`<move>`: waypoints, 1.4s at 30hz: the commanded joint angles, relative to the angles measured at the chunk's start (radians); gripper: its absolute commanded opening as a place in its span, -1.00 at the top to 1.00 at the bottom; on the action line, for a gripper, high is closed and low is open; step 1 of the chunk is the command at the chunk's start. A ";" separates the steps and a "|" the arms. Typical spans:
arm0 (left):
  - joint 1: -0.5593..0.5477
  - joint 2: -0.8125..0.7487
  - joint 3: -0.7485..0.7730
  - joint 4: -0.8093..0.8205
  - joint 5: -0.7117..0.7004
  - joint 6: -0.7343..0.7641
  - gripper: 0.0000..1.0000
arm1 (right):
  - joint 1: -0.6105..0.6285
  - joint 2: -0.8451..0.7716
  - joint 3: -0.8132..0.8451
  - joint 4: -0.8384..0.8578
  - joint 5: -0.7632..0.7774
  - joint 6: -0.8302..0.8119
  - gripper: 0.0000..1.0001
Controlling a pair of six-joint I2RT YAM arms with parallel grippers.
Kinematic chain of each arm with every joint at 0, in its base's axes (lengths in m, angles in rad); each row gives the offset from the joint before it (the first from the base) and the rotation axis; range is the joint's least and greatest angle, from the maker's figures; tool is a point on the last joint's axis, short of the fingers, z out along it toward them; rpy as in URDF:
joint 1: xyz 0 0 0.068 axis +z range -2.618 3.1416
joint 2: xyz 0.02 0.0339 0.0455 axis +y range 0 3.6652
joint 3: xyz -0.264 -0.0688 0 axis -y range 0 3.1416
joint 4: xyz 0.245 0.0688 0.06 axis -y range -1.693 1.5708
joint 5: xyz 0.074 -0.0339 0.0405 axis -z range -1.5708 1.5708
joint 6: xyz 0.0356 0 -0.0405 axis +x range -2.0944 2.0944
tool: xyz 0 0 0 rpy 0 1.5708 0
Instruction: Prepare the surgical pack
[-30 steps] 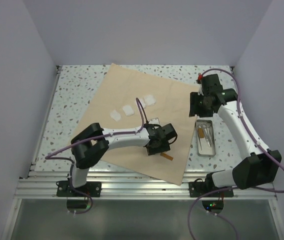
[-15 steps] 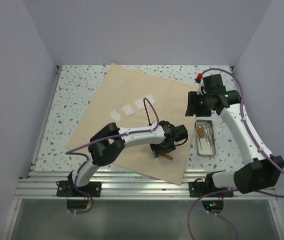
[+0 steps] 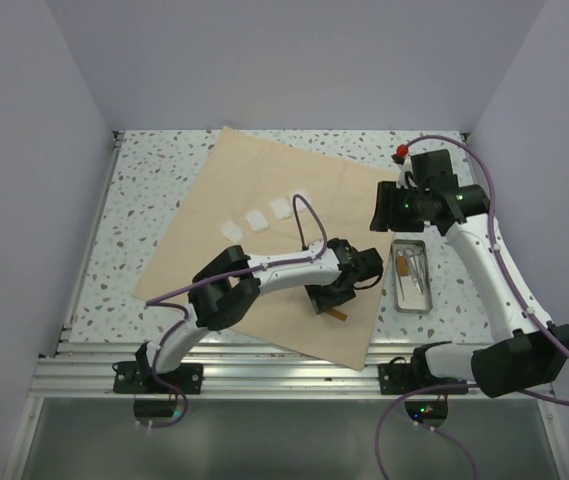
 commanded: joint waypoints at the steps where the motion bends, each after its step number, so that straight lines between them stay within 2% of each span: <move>1: -0.004 0.039 0.020 -0.051 0.015 -0.016 -0.17 | 0.006 -0.026 0.004 0.020 -0.036 -0.019 -0.12; 4: -0.006 0.025 0.004 -0.056 0.007 -0.025 -0.05 | 0.014 -0.031 0.006 0.016 -0.033 -0.021 -0.12; 11: -0.004 -0.013 -0.056 -0.030 -0.002 -0.030 0.10 | 0.020 -0.040 -0.003 0.020 -0.032 -0.021 -0.13; 13: -0.004 -0.026 -0.063 -0.025 -0.013 -0.024 0.28 | 0.023 -0.043 -0.008 0.023 -0.028 -0.021 -0.13; 18: -0.003 -0.063 -0.094 -0.008 -0.048 -0.010 0.43 | 0.028 -0.043 -0.014 0.025 -0.022 -0.019 -0.14; 27: -0.003 -0.121 -0.144 0.012 -0.112 0.037 0.43 | 0.039 -0.043 -0.048 0.033 -0.018 -0.016 -0.15; 33: -0.004 -0.265 -0.268 0.099 -0.213 0.083 0.44 | 0.043 -0.029 -0.080 0.054 -0.067 0.004 -0.16; 37: -0.003 -0.342 -0.319 0.115 -0.290 0.119 0.43 | 0.046 -0.025 -0.129 0.088 -0.142 0.034 -0.15; 42: -0.002 -0.394 -0.312 0.107 -0.373 0.168 0.43 | 0.055 -0.017 -0.253 0.201 -0.369 0.073 -0.13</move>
